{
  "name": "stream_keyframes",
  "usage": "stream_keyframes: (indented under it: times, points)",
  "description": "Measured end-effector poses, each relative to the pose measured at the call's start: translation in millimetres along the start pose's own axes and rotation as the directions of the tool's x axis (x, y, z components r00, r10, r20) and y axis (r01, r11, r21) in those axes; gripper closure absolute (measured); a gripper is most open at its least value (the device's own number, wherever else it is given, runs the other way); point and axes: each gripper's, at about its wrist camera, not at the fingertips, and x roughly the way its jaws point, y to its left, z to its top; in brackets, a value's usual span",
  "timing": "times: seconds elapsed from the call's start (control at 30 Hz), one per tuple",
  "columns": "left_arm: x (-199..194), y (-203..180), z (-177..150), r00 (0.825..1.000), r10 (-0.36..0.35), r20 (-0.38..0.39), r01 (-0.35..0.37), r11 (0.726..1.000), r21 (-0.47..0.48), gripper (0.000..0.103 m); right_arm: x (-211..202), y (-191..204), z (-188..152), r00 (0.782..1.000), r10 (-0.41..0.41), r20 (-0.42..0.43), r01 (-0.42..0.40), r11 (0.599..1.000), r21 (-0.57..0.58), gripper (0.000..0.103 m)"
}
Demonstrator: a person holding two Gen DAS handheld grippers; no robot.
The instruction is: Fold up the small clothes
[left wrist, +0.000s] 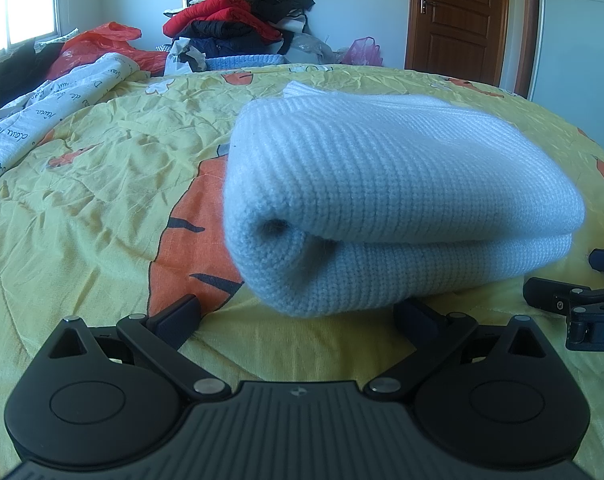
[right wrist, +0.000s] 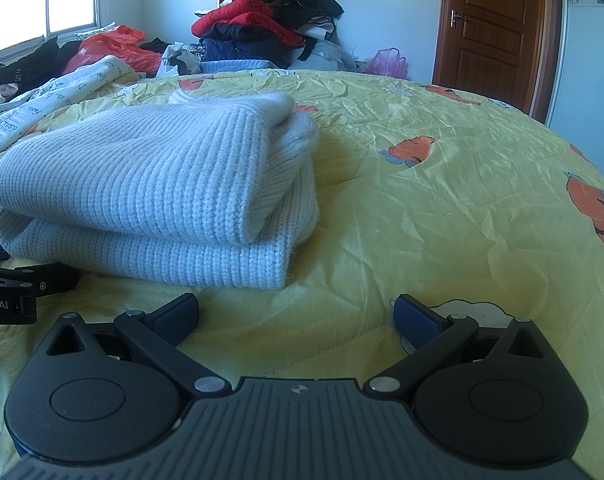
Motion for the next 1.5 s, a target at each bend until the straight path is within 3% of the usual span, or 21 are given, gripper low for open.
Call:
stream_keyframes:
  times: [0.5, 0.6, 0.7, 0.8, 1.0, 1.27, 1.5]
  points:
    - [-2, -1, 0, 1.0, 0.0, -0.013, 0.0, 1.0, 0.005, 0.0, -1, 0, 0, 1.0, 0.001, -0.004, -0.001, 1.0, 0.002, 0.001]
    - [-9, -1, 3, 0.999, 0.004, -0.046, -0.004, 1.0, -0.006, 0.0, -6, -1, 2, 1.0, -0.006, -0.014, 0.006, 1.0, 0.001, 0.0]
    - [-31, -2, 3, 0.999, 0.041, -0.028, -0.042, 0.998, -0.047, 0.0, -25, -1, 2, 0.999, -0.029, -0.017, 0.029, 0.998, 0.048, 0.0]
    - [-66, -8, 6, 0.999, 0.031, 0.036, -0.03, 0.999, -0.034, 0.0, -53, 0, 3, 1.0, -0.001, 0.002, 0.001, 0.997, 0.074, 0.0]
    - [-112, -15, 11, 0.998, -0.016, 0.067, 0.021, 0.996, -0.081, 0.0, -87, 12, 8, 0.999, 0.009, 0.036, -0.011, 0.998, 0.06, 0.0]
    - [-126, -8, 8, 0.999, 0.009, 0.05, -0.002, 0.99, -0.141, 0.0, -99, 17, 8, 0.999, 0.007, 0.048, -0.009, 0.999, 0.048, 0.0]
    - [-128, -9, 6, 0.998, -0.003, 0.057, 0.011, 0.99, -0.14, 0.0, -97, 17, 5, 0.999, 0.013, 0.033, -0.014, 0.999, 0.052, 0.0]
